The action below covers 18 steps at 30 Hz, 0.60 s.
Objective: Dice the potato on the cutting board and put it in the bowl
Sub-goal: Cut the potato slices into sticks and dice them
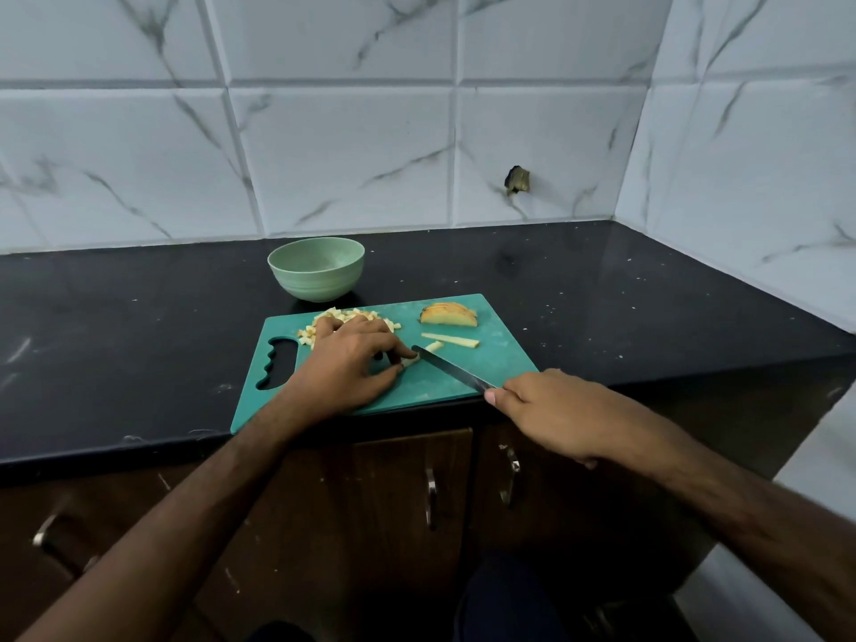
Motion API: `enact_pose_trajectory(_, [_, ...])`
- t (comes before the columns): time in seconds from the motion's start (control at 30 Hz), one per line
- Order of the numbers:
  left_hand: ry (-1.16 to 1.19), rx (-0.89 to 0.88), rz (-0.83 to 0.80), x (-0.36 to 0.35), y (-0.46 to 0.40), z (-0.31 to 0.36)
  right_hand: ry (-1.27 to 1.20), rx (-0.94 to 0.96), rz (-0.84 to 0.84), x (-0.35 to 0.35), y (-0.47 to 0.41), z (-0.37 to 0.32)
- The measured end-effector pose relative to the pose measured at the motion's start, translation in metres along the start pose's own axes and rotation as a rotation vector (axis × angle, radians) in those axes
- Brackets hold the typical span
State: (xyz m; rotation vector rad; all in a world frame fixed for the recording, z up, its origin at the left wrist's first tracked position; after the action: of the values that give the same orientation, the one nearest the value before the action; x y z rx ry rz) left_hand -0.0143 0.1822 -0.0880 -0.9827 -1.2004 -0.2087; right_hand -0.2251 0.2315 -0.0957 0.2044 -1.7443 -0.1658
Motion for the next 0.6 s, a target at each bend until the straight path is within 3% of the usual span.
enact_pose_trajectory(0.43, [0.045, 0.029, 0.050, 0.000, 0.001, -0.007, -0.021, 0.028, -0.020, -0.006, 0.002, -0.008])
enact_pose_trajectory(0.6, [0.078, 0.063, 0.066, 0.002, 0.003, -0.009, 0.005, 0.039, 0.063, 0.007, 0.001, -0.010])
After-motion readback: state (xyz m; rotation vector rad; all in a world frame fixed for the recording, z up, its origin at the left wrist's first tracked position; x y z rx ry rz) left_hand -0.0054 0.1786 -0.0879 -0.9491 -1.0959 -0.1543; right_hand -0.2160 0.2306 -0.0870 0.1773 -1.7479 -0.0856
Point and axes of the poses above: each hand's wrist, its own y-axis away from the middle knuckle, its own x-axis out of the back of the hand, z = x × y, the point moved 8 cm from there along -y, towards the middle knuckle, and after that the axes turned 14 degrees about -x, right-handed, at the moved point
